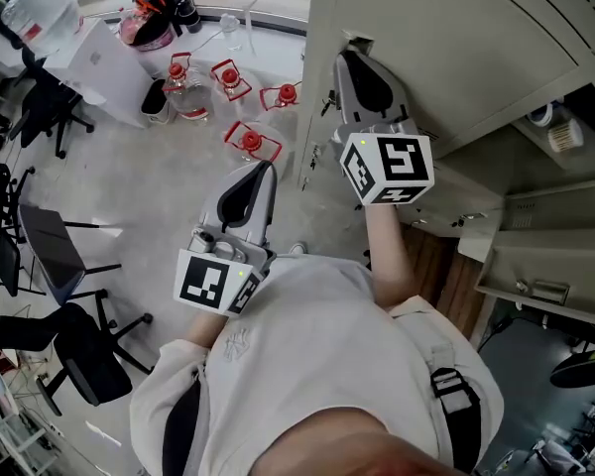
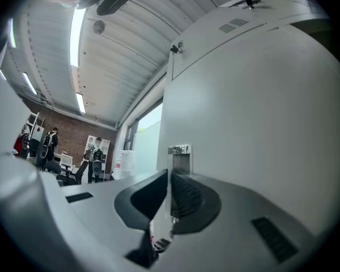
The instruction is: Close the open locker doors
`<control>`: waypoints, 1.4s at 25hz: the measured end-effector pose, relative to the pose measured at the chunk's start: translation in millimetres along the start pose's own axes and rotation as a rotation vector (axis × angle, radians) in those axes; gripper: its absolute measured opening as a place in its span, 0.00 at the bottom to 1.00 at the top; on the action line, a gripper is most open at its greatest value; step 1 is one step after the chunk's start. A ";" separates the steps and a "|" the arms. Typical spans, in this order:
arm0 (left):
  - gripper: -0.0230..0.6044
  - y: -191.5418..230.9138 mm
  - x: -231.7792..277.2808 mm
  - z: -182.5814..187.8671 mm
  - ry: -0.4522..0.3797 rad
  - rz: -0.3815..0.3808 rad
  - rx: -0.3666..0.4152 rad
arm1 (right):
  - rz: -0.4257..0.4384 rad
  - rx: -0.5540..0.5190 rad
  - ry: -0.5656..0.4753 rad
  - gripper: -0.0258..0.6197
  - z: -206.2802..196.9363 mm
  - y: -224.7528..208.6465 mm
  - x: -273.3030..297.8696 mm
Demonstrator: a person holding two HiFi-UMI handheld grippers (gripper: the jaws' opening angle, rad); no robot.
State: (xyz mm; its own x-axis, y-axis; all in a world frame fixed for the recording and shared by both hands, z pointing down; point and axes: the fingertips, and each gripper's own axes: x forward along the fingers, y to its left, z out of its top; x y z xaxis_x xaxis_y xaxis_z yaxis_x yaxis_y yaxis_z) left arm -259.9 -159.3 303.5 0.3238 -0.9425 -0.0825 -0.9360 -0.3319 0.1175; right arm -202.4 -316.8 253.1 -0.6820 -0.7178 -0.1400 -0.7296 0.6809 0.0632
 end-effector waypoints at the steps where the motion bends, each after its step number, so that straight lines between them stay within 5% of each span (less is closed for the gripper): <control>1: 0.04 1.3 0.4 0.3 0.000 0.000 -0.001 | -0.007 -0.001 0.001 0.08 -0.4 -1.2 1.4; 14: 0.04 -3.5 8.5 -2.0 0.010 -0.040 -0.016 | -0.005 0.011 -0.002 0.08 -2.1 -9.0 -11.3; 21: 0.04 -32.1 26.8 -15.8 0.032 -0.146 -0.034 | 0.025 0.045 -0.066 0.07 9.9 -2.9 -90.0; 35: 0.04 -208.2 67.7 -28.5 0.072 -0.525 -0.069 | -0.317 0.056 -0.010 0.06 27.3 -63.7 -314.2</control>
State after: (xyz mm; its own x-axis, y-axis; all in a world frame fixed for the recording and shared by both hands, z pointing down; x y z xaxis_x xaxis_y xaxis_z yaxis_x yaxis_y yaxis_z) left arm -39.2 -155.1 301.7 0.7572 -0.6482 -0.0803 -0.6348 -0.7593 0.1435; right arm 59.7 -130.7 266.1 -0.4202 -0.8944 -0.1534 -0.9018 0.4304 -0.0391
